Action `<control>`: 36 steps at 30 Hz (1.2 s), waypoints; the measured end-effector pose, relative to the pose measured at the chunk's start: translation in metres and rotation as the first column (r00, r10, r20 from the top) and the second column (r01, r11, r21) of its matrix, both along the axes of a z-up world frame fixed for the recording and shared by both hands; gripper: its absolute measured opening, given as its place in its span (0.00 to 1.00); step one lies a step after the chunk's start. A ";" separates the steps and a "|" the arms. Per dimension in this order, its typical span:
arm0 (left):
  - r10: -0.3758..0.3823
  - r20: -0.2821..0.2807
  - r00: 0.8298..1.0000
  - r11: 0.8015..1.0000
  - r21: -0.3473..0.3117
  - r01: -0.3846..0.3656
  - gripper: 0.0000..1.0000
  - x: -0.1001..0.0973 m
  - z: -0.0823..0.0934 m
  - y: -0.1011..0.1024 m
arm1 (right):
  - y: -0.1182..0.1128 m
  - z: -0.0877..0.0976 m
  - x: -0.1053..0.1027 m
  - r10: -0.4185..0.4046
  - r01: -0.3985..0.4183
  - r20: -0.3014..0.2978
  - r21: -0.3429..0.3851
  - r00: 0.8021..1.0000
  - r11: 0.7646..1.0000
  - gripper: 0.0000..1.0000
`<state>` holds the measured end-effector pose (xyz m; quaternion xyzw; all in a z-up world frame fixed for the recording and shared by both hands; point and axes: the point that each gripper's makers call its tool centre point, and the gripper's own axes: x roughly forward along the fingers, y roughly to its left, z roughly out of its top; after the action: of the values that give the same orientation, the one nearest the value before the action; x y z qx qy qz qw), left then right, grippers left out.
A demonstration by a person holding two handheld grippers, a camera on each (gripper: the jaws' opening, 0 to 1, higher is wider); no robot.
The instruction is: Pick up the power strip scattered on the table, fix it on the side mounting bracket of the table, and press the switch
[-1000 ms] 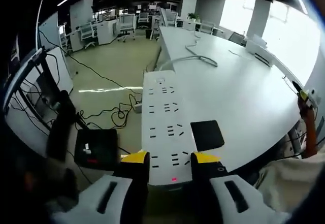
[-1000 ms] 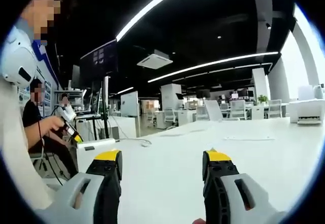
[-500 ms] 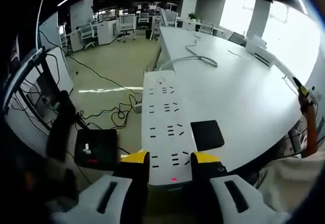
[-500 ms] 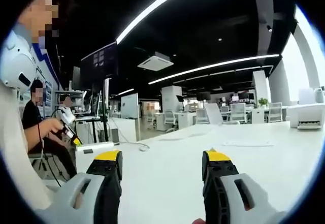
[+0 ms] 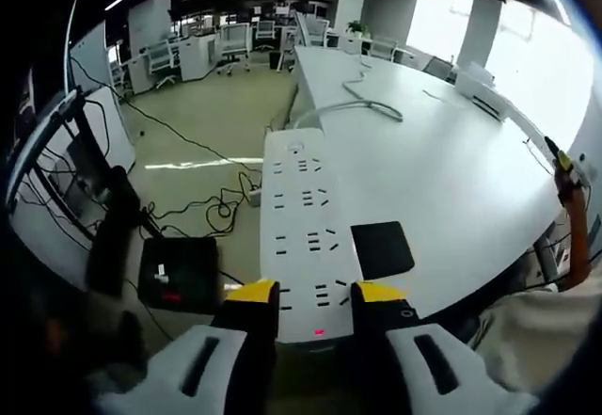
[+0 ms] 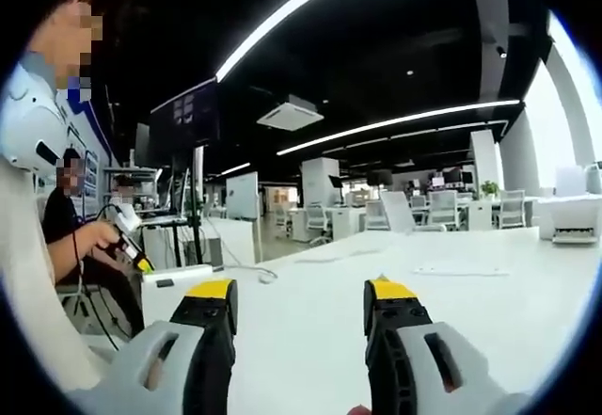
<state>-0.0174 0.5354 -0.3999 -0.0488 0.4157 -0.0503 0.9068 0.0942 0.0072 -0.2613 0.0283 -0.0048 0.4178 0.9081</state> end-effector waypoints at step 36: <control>-0.002 -0.010 1.000 1.000 0.001 0.002 0.35 0.000 0.000 0.000 | 0.017 0.020 0.002 0.080 -0.078 0.034 -0.062 0.996 0.995 0.00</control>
<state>-0.0171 0.5356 -0.3998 -0.0483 0.4203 -0.0510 0.9046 0.0960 0.0245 -0.2409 -0.0068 -0.0074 0.4537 0.8911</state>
